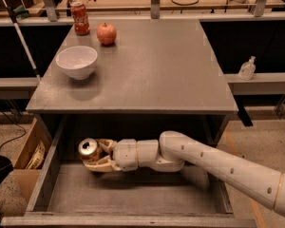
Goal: Place orange can into top drawer
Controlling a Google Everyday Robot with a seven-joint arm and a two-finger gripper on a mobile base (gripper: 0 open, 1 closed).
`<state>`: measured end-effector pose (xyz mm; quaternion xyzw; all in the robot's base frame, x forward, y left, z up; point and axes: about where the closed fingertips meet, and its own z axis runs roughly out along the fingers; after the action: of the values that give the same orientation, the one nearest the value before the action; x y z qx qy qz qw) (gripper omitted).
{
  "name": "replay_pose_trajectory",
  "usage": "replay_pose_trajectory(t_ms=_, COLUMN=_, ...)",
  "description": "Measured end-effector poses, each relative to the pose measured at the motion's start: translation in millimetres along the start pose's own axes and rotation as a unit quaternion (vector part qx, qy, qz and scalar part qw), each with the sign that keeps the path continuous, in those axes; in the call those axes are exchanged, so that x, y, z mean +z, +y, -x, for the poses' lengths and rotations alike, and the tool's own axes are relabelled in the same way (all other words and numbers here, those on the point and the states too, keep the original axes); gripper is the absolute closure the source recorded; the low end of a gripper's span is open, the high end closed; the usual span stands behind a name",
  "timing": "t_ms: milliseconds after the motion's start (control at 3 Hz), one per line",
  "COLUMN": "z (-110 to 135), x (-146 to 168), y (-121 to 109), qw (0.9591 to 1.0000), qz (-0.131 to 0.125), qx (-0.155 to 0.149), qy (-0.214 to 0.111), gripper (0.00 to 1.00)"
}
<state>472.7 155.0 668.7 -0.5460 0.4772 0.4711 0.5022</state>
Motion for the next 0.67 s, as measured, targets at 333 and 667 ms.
replay_pose_trajectory(t_ms=333, z=0.8, x=2.7, y=1.3, qw=1.0000, qz=0.003, qx=0.000, qy=-0.001, gripper=0.75)
replay_pose_trajectory(t_ms=667, z=1.4, x=4.0, y=2.1, qw=1.0000, qz=0.004, qx=0.000, qy=-0.001, gripper=0.51)
